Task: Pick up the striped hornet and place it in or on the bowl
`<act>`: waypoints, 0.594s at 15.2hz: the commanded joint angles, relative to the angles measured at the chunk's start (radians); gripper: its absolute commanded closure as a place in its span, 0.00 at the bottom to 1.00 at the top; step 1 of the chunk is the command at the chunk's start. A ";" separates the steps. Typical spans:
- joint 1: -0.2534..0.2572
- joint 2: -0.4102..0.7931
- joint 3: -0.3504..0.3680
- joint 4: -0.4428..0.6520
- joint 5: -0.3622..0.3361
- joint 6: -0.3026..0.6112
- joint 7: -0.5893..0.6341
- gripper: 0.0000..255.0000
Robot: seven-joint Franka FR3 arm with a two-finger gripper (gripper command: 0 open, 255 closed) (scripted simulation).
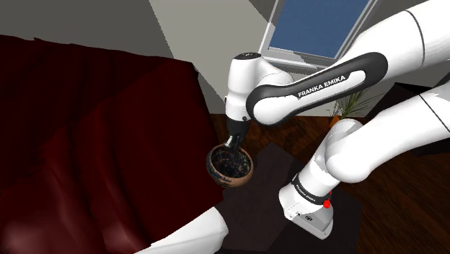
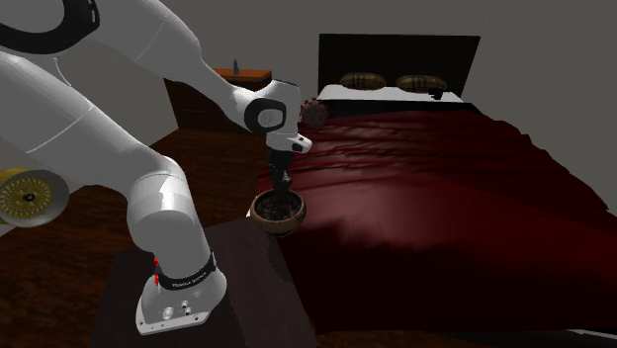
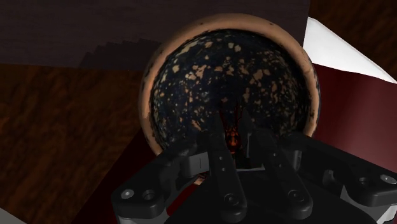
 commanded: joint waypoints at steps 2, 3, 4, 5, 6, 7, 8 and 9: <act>-0.002 0.038 0.010 -0.017 0.001 0.055 0.005 1.00; -0.002 0.038 0.010 -0.017 0.001 0.055 0.005 1.00; -0.002 0.038 0.010 -0.017 0.001 0.055 0.005 1.00; -0.002 0.038 0.010 -0.017 0.001 0.055 0.005 1.00; -0.002 0.038 0.010 -0.017 0.001 0.055 0.005 1.00; -0.002 0.038 0.010 -0.017 0.001 0.055 0.005 1.00; -0.002 0.038 0.010 -0.017 0.001 0.055 0.005 1.00; -0.002 0.038 0.010 -0.017 0.001 0.055 0.005 1.00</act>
